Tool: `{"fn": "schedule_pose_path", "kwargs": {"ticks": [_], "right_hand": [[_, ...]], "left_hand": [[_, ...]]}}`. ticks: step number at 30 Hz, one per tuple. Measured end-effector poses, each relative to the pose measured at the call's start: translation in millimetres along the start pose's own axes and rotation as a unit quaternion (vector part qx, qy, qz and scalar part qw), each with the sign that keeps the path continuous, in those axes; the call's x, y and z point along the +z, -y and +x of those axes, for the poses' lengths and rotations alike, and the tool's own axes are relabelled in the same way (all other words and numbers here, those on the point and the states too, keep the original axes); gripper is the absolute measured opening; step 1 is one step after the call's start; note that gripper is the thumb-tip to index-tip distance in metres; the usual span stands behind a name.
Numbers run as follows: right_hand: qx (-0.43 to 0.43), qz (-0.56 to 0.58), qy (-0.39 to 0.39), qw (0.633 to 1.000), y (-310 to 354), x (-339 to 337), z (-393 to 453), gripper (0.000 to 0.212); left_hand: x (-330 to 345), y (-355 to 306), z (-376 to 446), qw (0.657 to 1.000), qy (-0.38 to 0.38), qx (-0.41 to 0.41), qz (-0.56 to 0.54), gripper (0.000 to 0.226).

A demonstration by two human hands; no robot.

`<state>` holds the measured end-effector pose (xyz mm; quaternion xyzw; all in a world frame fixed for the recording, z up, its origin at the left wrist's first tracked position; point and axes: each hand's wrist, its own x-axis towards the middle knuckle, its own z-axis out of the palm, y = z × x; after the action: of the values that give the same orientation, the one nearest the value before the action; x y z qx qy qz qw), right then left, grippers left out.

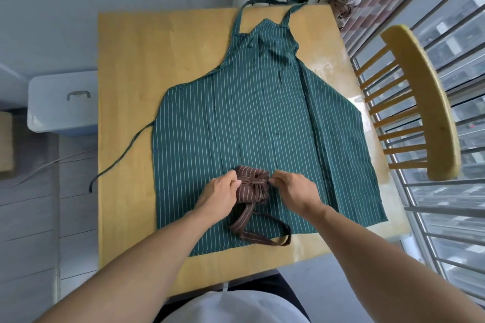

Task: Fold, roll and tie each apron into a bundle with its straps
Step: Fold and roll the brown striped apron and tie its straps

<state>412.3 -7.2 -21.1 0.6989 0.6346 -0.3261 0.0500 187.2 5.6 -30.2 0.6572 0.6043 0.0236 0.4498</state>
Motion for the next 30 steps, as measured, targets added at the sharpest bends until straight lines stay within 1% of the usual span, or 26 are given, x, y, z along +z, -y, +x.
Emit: {"fn": "schedule_pose_path", "kwargs": {"ticks": [1, 3, 4, 5, 6, 7, 9, 11, 13, 15, 17, 18, 20, 22, 23, 24, 26, 28, 30], "right_hand": [[0.024, 0.105, 0.024, 0.994, 2.5, 2.6, 0.0, 0.033], [0.075, 0.296, 0.062, 0.950, 8.9, 5.6, -5.3, 0.027], [0.090, 0.352, 0.074, 0.929, 15.1, 5.5, -9.3, 0.030], [0.095, 0.375, 0.081, 0.919, 22.0, 6.8, -12.5, 0.039], [0.092, 0.376, 0.081, 0.918, 29.3, 8.5, -16.4, 0.048], [0.082, 0.364, 0.067, 0.925, 36.7, 7.8, -18.1, 0.050], [0.063, 0.335, 0.032, 0.939, 50.0, -0.5, -20.1, 0.045], [0.020, 0.303, 0.034, 0.952, 58.5, -17.0, -19.8, 0.040], [-0.045, 0.264, 0.051, 0.962, 72.3, -43.4, -25.0, 0.039], [-0.108, 0.242, 0.060, 0.962, 86.7, -67.3, -28.9, 0.037], [-0.147, 0.228, 0.036, 0.962, 97.7, -85.9, -33.0, 0.033], [-0.152, 0.226, 0.019, 0.962, 101.4, -94.1, -37.0, 0.032], [-0.156, 0.241, 0.001, 0.958, 104.5, -107.7, -43.5, 0.031], [-0.171, 0.261, -0.030, 0.950, 106.7, -114.6, -52.5, 0.029], [-0.173, 0.293, -0.045, 0.939, 107.5, -115.5, -57.5, 0.029], [-0.168, 0.345, -0.069, 0.921, 106.9, -115.2, -63.8, 0.030], [-0.127, 0.467, -0.108, 0.868, 103.4, -106.7, -73.3, 0.031], [-0.079, 0.565, -0.103, 0.815, 98.5, -98.3, -86.0, 0.027], [-0.043, 0.618, -0.103, 0.778, 94.0, -94.9, -99.9, 0.024]], "left_hand": [[-1.6, 0.4, 1.3, 1.000, 0.008, -0.011, -0.016, 0.029], [-6.1, 0.4, 2.5, 0.997, 0.043, -0.037, -0.052, 0.027], [-9.3, 0.0, 1.8, 0.994, 0.052, -0.058, -0.075, 0.024], [-12.1, 0.0, 1.4, 0.989, 0.052, -0.082, -0.113, 0.020], [-13.5, -1.1, -0.7, 0.980, 0.056, -0.108, -0.159, 0.016], [-15.1, -2.4, -3.5, 0.967, 0.068, -0.135, -0.206, 0.021], [-18.6, -0.8, -12.4, 0.949, 0.096, -0.150, -0.260, 0.038], [-30.4, 2.1, -19.5, 0.946, 0.111, -0.130, -0.276, 0.047], [-53.5, -0.2, -28.0, 0.939, 0.103, -0.105, -0.311, 0.060], [-73.0, -10.0, -32.8, 0.935, 0.107, -0.077, -0.329, 0.067], [-87.0, -25.1, -40.1, 0.933, 0.109, -0.037, -0.340, 0.068], [-93.2, -31.8, -44.3, 0.930, 0.099, -0.020, -0.354, 0.068], [-103.4, -44.4, -50.4, 0.926, 0.065, 0.001, -0.372, 0.063], [-110.0, -58.1, -57.5, 0.933, 0.031, 0.010, -0.358, 0.061], [-111.0, -64.8, -60.3, 0.935, 0.016, 0.008, -0.355, 0.063], [-111.7, -74.8, -64.1, 0.935, 0.001, 0.012, -0.355, 0.066], [-110.1, -92.3, -71.5, 0.938, -0.029, 0.019, -0.346, 0.070], [-109.2, -106.3, -77.8, 0.948, -0.040, 0.036, -0.314, 0.066], [-103.4, -115.4, -82.5, 0.949, -0.023, 0.041, -0.311, 0.060]]}}
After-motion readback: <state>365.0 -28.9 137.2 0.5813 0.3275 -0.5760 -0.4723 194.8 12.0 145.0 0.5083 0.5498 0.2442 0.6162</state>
